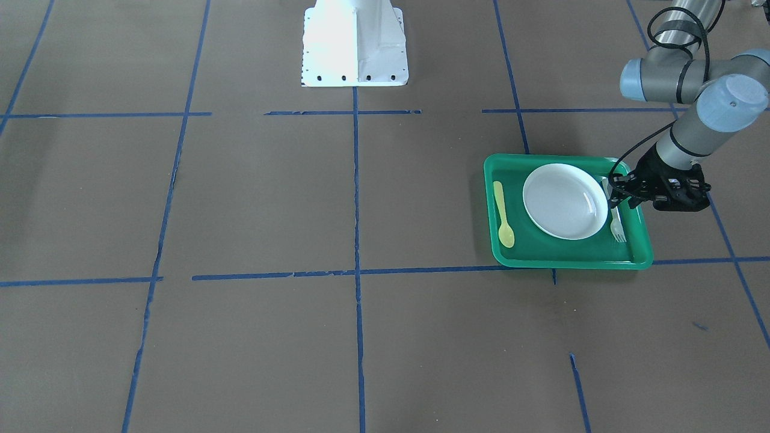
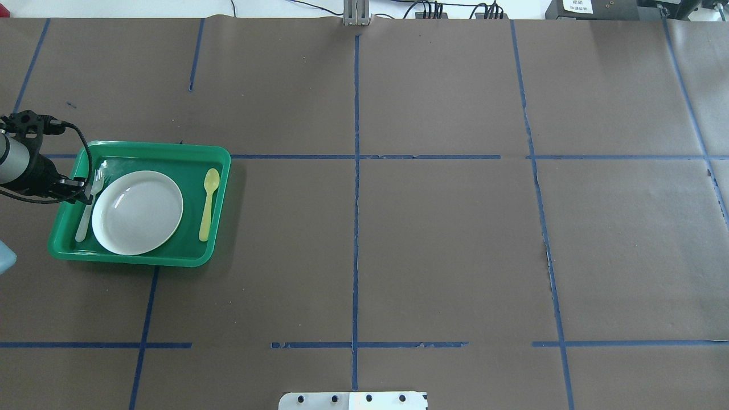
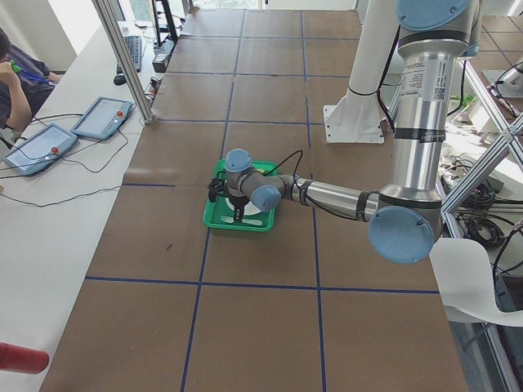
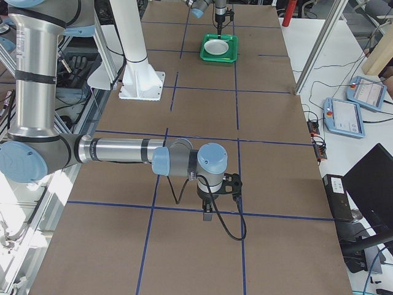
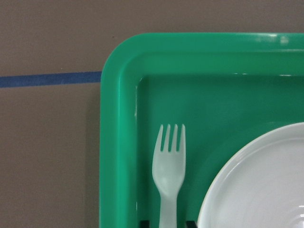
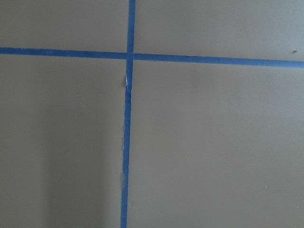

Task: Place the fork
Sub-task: 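Open the left gripper and lift it away from the tray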

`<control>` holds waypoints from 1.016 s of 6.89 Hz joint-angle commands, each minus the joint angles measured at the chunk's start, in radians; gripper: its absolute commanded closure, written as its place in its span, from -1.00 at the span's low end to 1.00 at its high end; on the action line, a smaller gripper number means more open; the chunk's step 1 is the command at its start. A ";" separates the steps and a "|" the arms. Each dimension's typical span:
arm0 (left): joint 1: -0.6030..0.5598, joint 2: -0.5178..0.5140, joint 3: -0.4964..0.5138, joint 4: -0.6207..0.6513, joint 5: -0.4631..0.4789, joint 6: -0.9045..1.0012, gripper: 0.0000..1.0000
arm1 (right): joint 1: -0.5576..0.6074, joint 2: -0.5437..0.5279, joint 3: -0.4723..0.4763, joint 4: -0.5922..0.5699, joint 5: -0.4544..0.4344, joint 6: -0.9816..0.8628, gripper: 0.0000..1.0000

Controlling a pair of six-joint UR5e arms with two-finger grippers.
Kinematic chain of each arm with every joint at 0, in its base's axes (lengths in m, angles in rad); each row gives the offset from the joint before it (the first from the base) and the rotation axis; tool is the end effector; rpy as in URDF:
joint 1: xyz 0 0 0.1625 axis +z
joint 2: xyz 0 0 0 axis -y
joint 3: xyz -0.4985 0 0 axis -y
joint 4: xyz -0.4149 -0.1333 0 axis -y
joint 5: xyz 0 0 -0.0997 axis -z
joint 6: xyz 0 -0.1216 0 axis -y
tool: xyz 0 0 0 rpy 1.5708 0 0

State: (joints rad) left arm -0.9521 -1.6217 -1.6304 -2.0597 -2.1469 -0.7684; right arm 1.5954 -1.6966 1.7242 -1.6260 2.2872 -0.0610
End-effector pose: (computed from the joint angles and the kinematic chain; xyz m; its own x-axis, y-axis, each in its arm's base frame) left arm 0.2804 -0.5094 0.6425 0.6958 0.0623 -0.7155 0.0066 0.9956 0.0930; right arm 0.0645 -0.4479 0.7400 0.7536 -0.0243 0.6569 0.0214 0.9997 0.0125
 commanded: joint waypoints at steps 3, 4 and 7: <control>-0.167 0.009 -0.162 0.018 -0.024 0.088 -1.00 | 0.000 0.000 0.000 0.000 0.000 0.000 -1.00; -0.257 0.014 -0.163 0.030 -0.051 0.301 -1.00 | 0.000 0.000 0.000 0.000 0.000 0.001 -1.00; -0.512 0.036 -0.137 0.282 -0.148 0.820 -1.00 | 0.000 0.000 0.000 0.000 0.000 0.001 -1.00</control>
State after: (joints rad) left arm -1.3636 -1.5851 -1.7775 -1.9029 -2.2772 -0.1312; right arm 1.5954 -1.6966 1.7242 -1.6260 2.2872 -0.0606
